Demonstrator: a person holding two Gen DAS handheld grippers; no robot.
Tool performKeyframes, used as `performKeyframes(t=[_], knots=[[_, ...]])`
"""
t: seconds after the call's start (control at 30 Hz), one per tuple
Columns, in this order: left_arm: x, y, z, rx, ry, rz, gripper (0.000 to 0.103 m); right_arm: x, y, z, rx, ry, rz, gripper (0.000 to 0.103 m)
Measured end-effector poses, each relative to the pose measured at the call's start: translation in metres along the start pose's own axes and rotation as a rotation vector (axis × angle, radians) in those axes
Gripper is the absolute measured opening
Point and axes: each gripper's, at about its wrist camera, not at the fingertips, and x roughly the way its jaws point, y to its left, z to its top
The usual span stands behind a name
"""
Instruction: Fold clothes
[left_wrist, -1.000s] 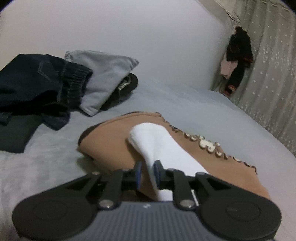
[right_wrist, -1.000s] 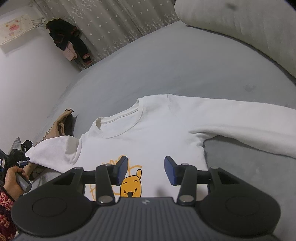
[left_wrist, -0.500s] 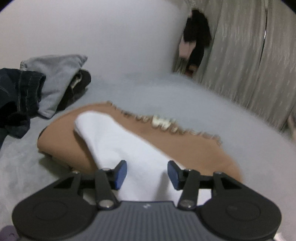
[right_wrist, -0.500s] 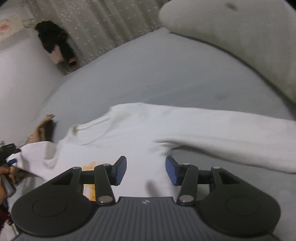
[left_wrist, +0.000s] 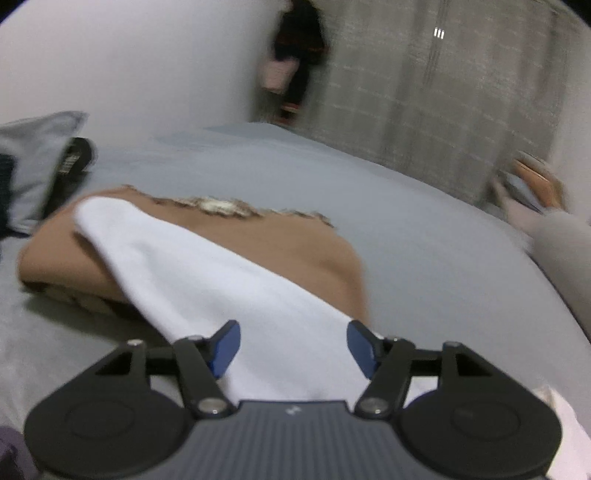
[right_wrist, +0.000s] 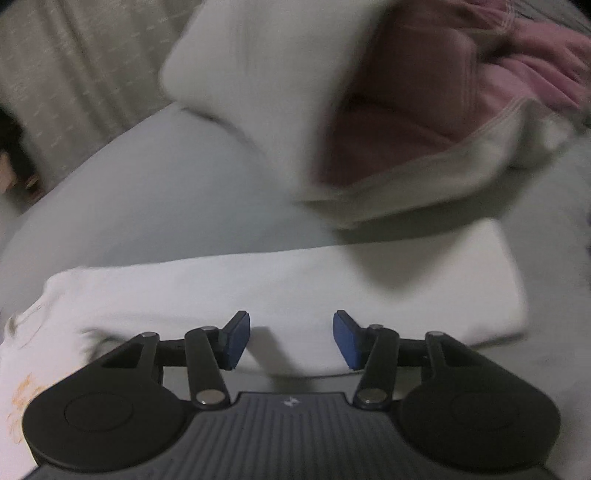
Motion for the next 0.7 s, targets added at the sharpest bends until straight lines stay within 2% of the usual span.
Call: performKeyframes(t=[0.07, 0.17, 0.2, 0.37, 0.5, 0.6, 0.7], knots=[[-0.006, -0.009, -0.010, 0.030, 0.034, -0.049, 0.067, -0.005, -0.018, 0.003, 0.031, -0.015, -0.009, 0.050], [-0.014, -0.020, -0.021, 0.051, 0.069, -0.103, 0.070, -0.025, -0.026, 0.007, 0.020, -0.064, -0.131, 0.056], [-0.017, -0.024, -0.024, 0.055, 0.081, -0.124, 0.071, -0.031, -0.028, 0.007, 0.022, -0.080, -0.133, 0.057], [-0.026, -0.049, -0.054, 0.105, 0.129, -0.243, 0.071, -0.044, -0.015, -0.004, 0.049, -0.082, -0.060, 0.058], [-0.027, -0.067, -0.093, 0.144, 0.161, -0.356, 0.071, -0.034, 0.034, -0.027, -0.007, -0.024, 0.050, 0.058], [-0.034, -0.069, -0.122, 0.219, 0.192, -0.384, 0.071, -0.025, 0.074, -0.054, -0.107, 0.032, 0.136, 0.058], [-0.054, -0.065, -0.147, 0.329, 0.182, -0.396, 0.072, -0.023, 0.088, -0.073, -0.170, 0.052, 0.156, 0.059]])
